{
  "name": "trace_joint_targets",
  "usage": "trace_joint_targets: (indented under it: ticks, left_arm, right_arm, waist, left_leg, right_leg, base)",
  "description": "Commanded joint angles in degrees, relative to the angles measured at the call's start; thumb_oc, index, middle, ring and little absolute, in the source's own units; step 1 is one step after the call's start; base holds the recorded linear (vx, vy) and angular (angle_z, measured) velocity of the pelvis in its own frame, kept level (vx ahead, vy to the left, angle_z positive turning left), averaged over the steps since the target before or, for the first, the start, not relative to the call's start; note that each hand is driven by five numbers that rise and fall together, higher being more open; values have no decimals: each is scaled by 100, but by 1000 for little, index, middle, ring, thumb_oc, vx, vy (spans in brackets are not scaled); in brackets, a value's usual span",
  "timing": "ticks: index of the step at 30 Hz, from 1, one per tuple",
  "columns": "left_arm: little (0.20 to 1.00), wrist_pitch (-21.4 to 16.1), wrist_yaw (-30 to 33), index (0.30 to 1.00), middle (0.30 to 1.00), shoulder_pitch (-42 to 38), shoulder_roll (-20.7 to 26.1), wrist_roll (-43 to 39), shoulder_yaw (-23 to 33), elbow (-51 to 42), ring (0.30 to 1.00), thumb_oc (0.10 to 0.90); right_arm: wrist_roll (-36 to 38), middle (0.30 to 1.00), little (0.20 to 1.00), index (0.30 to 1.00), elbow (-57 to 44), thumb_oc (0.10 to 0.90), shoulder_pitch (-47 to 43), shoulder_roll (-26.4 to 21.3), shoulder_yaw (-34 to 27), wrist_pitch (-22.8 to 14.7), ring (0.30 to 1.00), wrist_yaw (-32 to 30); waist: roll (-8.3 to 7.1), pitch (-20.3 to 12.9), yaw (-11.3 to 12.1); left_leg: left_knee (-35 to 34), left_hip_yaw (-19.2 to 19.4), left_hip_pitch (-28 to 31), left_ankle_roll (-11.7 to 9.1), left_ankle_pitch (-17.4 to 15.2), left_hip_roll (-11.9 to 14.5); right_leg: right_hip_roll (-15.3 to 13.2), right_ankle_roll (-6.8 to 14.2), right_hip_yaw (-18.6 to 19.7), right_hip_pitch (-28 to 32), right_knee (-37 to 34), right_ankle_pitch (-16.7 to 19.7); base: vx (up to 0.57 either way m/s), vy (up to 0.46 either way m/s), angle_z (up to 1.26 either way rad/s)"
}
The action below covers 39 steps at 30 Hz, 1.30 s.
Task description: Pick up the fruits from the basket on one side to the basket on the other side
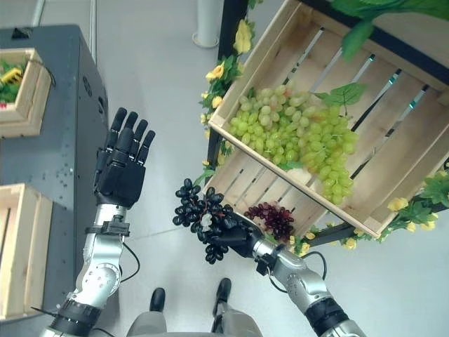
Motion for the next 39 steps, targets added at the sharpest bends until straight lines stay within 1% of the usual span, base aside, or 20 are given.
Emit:
trace_joint_targets:
  ticks: [1,4,5,7,9,12,16,19,27,31,34,39]
  left_arm:
    - [900,-631,-301,900,900,-923,85,316,-209,-351,900,800]
    - [900,-775,-368,900,900,-1083,-20,240,-285,-339,900,800]
    - [900,-839,-366,900,900,-1149,-57,228,-334,-362,900,800]
    - [900,-876,-379,900,900,-1212,-90,228,-356,-369,900,800]
    - [900,-963,-303,900,900,-1348,-222,362,-401,-275,900,800]
    - [900,-1019,-281,900,900,-1424,-265,334,-418,-221,900,800]
    - [900,-1107,-433,900,900,-1588,-440,196,-432,-76,900,800]
    - [900,-1061,-445,900,900,-1624,-509,228,-431,-59,900,800]
    - [900,-980,-521,900,900,-1788,-639,245,-421,15,900,800]
    - [900,-895,-521,900,900,-1825,-650,241,-371,34,900,800]
    - [900,-811,-454,900,900,-1865,-663,279,-332,30,900,800]
    - [900,-698,-484,900,900,-1866,-604,190,-316,78,900,800]
  right_arm:
    - [727,300,300,300,-439,400,-894,267,-253,-1022,300,-245]
    - [571,300,300,300,-327,400,-1080,326,-347,-1182,300,-422]
    - [539,300,300,300,-314,400,-1164,359,-370,-1214,300,-512]
    - [474,300,300,300,-267,400,-1233,424,-415,-1277,300,-559]
    - [511,300,300,300,-174,400,-1378,484,-471,-1336,300,-643]
    - [558,300,300,300,-84,400,-1490,475,-530,-1314,300,-656]
    - [555,300,300,300,153,400,-1812,491,-623,-1292,300,-745]
    - [618,300,300,300,268,400,-1915,507,-661,-1369,300,-783]
    - [916,300,300,300,516,400,-2328,399,-959,-1514,300,-854]
    - [1089,300,300,300,625,400,-2446,358,-1152,-1530,300,-956]
    - [1457,300,300,300,822,400,-2620,308,-1295,-1641,300,-1022]
    - [2173,300,300,300,1177,400,-2828,233,-1625,-1970,300,-1044]
  waist:
    - [151,74,92]
    - [294,332,101]
    - [357,453,97]
    - [417,586,89]
    - [496,786,46]
    - [546,901,27]
    - [685,1137,-28]
    - [727,1188,-34]
    - [963,1386,-109]
    - [1017,1440,-129]
    - [1042,1472,-122]
    - [1079,1472,-99]
  left_leg:
    - [151,-138,-840,282,301,-152]
    - [585,-205,-1240,282,258,-328]
    - [864,-231,-1463,279,217,-406]
    - [1216,-196,-1690,282,134,-456]
    - [1721,-149,-2055,288,6,-482]
    - [1999,-100,-2235,289,-103,-473]
    - [2447,-84,-2625,280,-241,-477]
    - [2458,-67,-2653,290,-247,-491]
    - [2489,65,-2646,292,-209,-520]
    - [2521,120,-2658,283,-175,-502]
    - [2573,150,-2689,267,-155,-465]
    - [2631,182,-2758,263,-160,-414]
  right_leg:
    - [-397,170,133,-64,779,-390]
    - [-461,110,87,-343,1150,-499]
    - [-505,91,102,-499,1364,-557]
    - [-546,55,129,-684,1674,-664]
    - [-613,-7,228,-1014,2124,-795]
    - [-638,-41,298,-1200,2369,-876]
    - [-725,-90,454,-1567,2764,-995]
    - [-726,-93,484,-1600,2765,-993]
    - [-747,-81,581,-1604,2768,-977]
    - [-743,-78,589,-1566,2739,-970]
    - [-726,-86,587,-1556,2735,-984]
    - [-704,-99,570,-1559,2719,-991]
  base:
    - [-207,-10,32]
    - [-179,77,15]
    - [-139,99,9]
    - [-96,92,4]
    - [-83,132,-1]
    - [-49,96,-5]
    - [-39,89,-2]
    - [5,32,-1]
    - [16,8,1]
    - [43,-9,-5]
    - [37,-13,-6]
    - [62,-31,-3]
